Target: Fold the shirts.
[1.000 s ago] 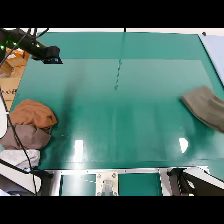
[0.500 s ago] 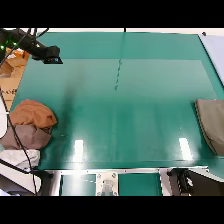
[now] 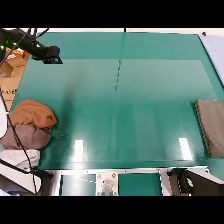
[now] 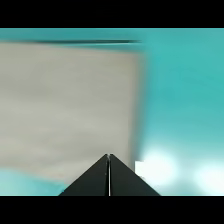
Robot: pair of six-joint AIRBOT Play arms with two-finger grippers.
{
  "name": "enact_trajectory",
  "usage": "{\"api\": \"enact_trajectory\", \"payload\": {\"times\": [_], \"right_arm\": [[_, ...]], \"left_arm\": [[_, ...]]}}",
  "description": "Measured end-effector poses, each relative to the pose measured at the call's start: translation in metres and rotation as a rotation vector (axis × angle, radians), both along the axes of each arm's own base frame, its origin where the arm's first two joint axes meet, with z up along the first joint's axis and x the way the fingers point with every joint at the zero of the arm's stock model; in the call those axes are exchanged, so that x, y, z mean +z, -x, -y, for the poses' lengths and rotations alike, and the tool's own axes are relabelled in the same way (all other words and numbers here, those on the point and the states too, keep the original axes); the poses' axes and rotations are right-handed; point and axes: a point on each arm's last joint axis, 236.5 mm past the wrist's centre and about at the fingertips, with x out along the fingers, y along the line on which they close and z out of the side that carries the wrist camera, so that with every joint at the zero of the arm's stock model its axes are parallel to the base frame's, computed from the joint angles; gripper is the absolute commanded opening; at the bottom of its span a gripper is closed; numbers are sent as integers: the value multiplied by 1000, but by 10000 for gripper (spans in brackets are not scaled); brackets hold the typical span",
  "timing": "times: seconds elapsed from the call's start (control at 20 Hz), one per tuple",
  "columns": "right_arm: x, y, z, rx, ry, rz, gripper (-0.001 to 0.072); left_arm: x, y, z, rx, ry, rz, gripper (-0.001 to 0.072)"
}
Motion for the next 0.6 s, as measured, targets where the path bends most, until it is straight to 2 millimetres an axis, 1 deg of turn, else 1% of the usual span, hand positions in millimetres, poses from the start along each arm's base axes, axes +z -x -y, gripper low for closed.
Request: {"api": "enact_trajectory", "payload": {"times": [0.05, 0.1, 0.15, 0.25, 0.3, 0.35, 0.45, 0.55, 0.6], "right_arm": [[8, -27, -5, 64, 12, 28, 15], [14, -59, -16, 151, 18, 54, 14], [19, -93, -33, 254, 23, 74, 14], [25, -149, -73, 465, 42, 92, 14], [26, -176, -99, 577, 50, 98, 14], [26, -198, -127, 686, 55, 96, 14], [21, -231, -181, 873, 56, 98, 14], [11, -253, -230, 1032, 45, 88, 14], [4, -260, -252, 1097, 34, 78, 14]], "left_arm": [[0, 1, 0, 0, 1, -1, 22], [-1, 3, 1, -2, 2, -11, 21], [-3, 7, 2, -6, 2, -32, 21], [-11, 24, 8, -22, 2, -87, 21], [-15, 34, 13, -32, 1, -114, 21], [-19, 46, 18, -37, -1, -137, 21], [-30, 71, 25, -30, -11, -176, 21], [-43, 100, 31, -6, -15, -209, 22], [-50, 115, 32, 10, -15, -225, 21]]}}
